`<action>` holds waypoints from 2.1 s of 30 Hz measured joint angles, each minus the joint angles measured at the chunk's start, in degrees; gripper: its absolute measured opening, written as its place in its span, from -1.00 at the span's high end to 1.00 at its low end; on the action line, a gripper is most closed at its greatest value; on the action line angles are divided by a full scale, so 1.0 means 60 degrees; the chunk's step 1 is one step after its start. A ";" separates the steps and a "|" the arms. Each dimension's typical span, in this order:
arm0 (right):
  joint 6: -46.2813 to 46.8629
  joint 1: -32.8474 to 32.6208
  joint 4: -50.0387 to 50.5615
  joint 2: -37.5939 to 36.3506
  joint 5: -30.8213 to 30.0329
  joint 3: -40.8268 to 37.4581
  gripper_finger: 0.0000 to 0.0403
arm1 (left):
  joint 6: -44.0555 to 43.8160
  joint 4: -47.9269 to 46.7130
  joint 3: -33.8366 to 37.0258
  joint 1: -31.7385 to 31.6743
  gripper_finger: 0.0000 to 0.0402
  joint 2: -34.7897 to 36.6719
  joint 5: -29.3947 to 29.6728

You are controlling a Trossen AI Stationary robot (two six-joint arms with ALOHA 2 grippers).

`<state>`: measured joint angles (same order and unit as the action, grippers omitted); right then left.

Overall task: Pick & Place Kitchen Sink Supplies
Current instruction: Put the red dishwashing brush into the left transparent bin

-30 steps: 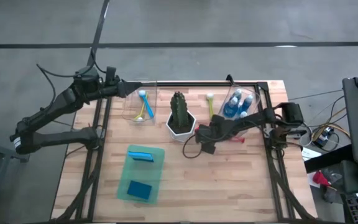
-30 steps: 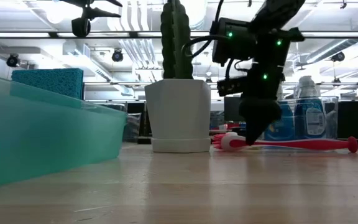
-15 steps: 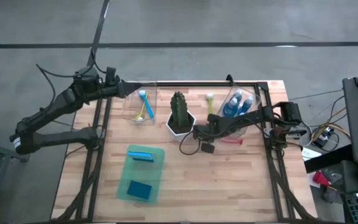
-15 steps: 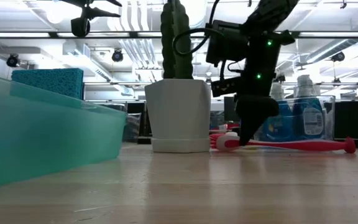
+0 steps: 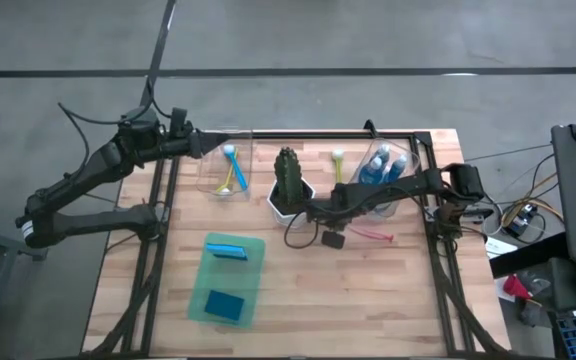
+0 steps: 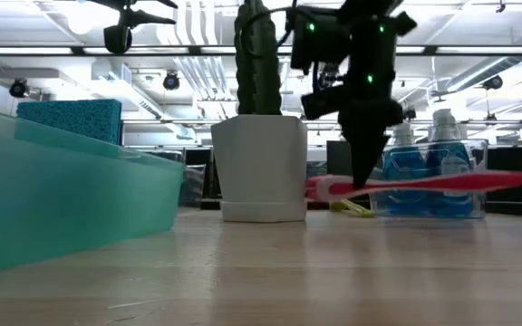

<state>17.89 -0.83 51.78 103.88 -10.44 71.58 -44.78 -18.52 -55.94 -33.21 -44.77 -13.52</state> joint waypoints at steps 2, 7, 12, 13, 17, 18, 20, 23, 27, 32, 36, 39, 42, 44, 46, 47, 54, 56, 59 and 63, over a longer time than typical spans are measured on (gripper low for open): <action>0.0094 -0.0072 0.0298 0.0000 0.0232 0.0323 0.76 | 0.0042 0.0000 0.0000 0.0000 0.45 0.0000 0.0000; 0.0076 -0.0179 0.0820 -0.0007 0.2283 0.1326 0.75 | 0.0272 0.0000 0.0000 0.0000 0.45 0.0000 -0.0088; -0.0059 -0.0359 0.0849 -0.0094 0.3947 0.2598 0.75 | 0.0537 0.0004 0.0000 0.0000 0.45 0.0003 -0.0097; -0.0055 -0.0378 0.0840 -0.0106 0.4197 0.2916 0.75 | 0.0549 0.0004 0.0000 0.0000 0.45 0.0004 -0.0104; 0.0218 -0.0385 0.0829 -0.0106 0.4935 0.4281 0.75 | 0.0651 0.0009 0.0000 0.0000 0.45 0.0011 -0.0381; 0.0300 -0.0381 0.0833 -0.0106 0.4988 0.4660 0.75 | 0.0672 0.0015 0.0000 0.0000 0.45 0.0015 -0.0473; 0.0455 -0.0385 0.0812 -0.0106 0.4995 0.5439 0.75 | 0.0731 0.0023 0.0000 0.0000 0.45 0.0015 -0.0798; 0.0775 -0.0381 0.0634 -0.0106 0.4941 0.6524 0.74 | 0.0882 0.0258 0.0000 0.0000 0.45 0.0015 -0.1506; 0.1186 -0.0375 -0.0164 -0.0106 0.4745 0.7530 0.74 | 0.1001 0.1110 0.0004 0.0000 0.45 0.0015 -0.2799; 0.1743 -0.0315 -0.1788 -0.0106 0.4182 0.8236 0.74 | 0.0949 0.3022 0.0004 0.0004 0.45 0.0036 -0.4228; 0.1726 -0.0239 -0.2936 -0.0106 0.3177 0.8553 0.74 | 0.0991 0.3861 0.0004 0.0015 0.45 0.0087 -0.4393; 0.1777 -0.0137 -0.3554 -0.0106 0.2330 0.8686 0.74 | 0.1119 0.4184 0.0004 0.0015 0.40 0.0085 -0.4400; 0.1945 -0.0027 -0.4520 -0.0106 0.1737 0.8641 0.74 | 0.1424 0.4253 0.0004 0.0078 0.29 0.0138 -0.4411; 0.2281 0.0054 -0.5144 -0.0106 0.1520 0.8587 0.74 | 0.1439 0.4264 0.0004 0.0150 0.19 0.0149 -0.4417; 0.2481 0.0127 -0.5665 -0.0106 0.1178 0.8520 0.74 | 0.1416 0.4266 0.0004 0.0264 0.09 0.0135 -0.4571; 0.2488 0.0163 -0.5862 -0.0106 0.0996 0.8489 0.74 | 0.1413 0.4266 0.0004 0.0328 0.05 0.0117 -0.4647; 0.2515 0.0484 -0.6595 0.0298 0.0249 0.8440 0.74 | 0.1037 0.4269 0.0004 0.0572 -0.03 -0.0116 -0.4175; 0.2530 0.0548 -0.7030 0.0520 0.0209 0.8438 0.74 | 0.0872 0.4275 0.0004 0.0572 -0.03 -0.0187 -0.4142; 0.2531 0.0625 -0.7348 0.0784 0.0144 0.8434 0.74 | 0.0638 0.4320 0.0004 0.0579 -0.03 -0.0259 -0.4078; 0.2631 0.0799 -0.7500 0.1097 -0.0043 0.8438 0.74 | 0.0558 0.4411 0.0000 0.0583 -0.03 -0.0238 -0.4077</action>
<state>33.68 3.97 6.78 110.46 -10.70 122.21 -41.43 7.94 -55.94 -29.71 -46.20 -37.98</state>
